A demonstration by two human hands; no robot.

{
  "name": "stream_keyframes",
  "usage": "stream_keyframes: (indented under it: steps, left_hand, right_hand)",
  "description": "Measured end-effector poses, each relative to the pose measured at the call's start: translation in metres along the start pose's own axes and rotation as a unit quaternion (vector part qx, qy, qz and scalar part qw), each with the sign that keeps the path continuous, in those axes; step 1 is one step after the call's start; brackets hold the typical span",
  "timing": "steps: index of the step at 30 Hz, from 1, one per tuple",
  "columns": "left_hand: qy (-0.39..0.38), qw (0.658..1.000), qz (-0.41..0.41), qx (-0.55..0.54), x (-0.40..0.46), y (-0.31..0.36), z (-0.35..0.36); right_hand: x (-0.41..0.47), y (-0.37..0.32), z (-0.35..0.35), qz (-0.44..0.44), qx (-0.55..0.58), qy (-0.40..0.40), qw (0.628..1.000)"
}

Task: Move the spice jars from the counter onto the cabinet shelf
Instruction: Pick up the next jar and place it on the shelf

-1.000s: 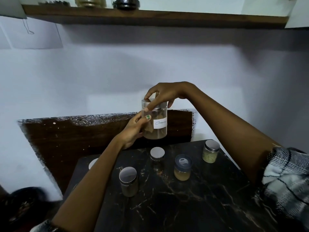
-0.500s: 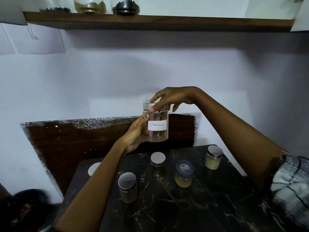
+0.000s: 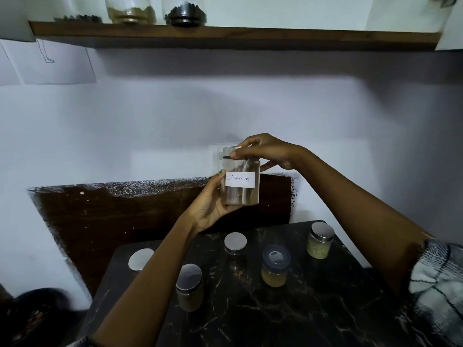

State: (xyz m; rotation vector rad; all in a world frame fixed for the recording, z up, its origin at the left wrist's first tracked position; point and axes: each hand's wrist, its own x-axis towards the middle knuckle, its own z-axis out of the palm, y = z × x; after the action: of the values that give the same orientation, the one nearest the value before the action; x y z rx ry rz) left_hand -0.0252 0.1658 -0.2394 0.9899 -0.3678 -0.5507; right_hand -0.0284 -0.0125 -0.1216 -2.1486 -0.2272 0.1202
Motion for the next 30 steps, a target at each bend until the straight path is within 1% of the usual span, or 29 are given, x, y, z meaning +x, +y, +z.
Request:
stream_keyframes:
  steps: [4, 9, 13, 16, 19, 21, 25, 30]
  left_hand:
    - [0.000, 1.000, 0.012, -0.008, 0.002, 0.000, 0.002]
    - [0.023, 0.999, 0.046, -0.009, 0.003, 0.009, 0.007]
    - [0.027, 0.997, 0.074, -0.006, 0.005, 0.024, 0.010]
    - [0.039, 0.994, 0.103, 0.008, 0.006, 0.041, 0.020]
    - [0.060, 0.988, 0.141, 0.017, 0.008, 0.062, 0.035]
    - [0.059, 0.984, 0.166, 0.012, 0.009, 0.075, 0.047]
    - [0.062, 0.976, 0.211, -0.006, 0.014, 0.105, 0.073]
    - [0.086, 0.965, 0.249, 0.014, 0.025, 0.146, 0.106]
  right_hand:
    - [-0.002, -0.003, 0.006, 0.001, 0.007, 0.021, 1.000]
    - [-0.006, -0.008, 0.008, -0.029, 0.035, 0.040, 0.998]
    - [-0.019, -0.008, 0.003, -0.036, 0.096, 0.017, 0.995]
    - [-0.028, -0.011, -0.001, -0.052, 0.109, -0.002, 0.993]
    - [-0.034, -0.019, -0.002, -0.092, 0.112, -0.008, 0.989]
    - [-0.037, -0.025, -0.002, -0.125, 0.109, 0.002, 0.986]
    - [-0.037, -0.039, -0.011, -0.196, 0.070, 0.048, 0.977]
    - [-0.028, -0.066, -0.030, -0.272, 0.043, 0.099, 0.956]
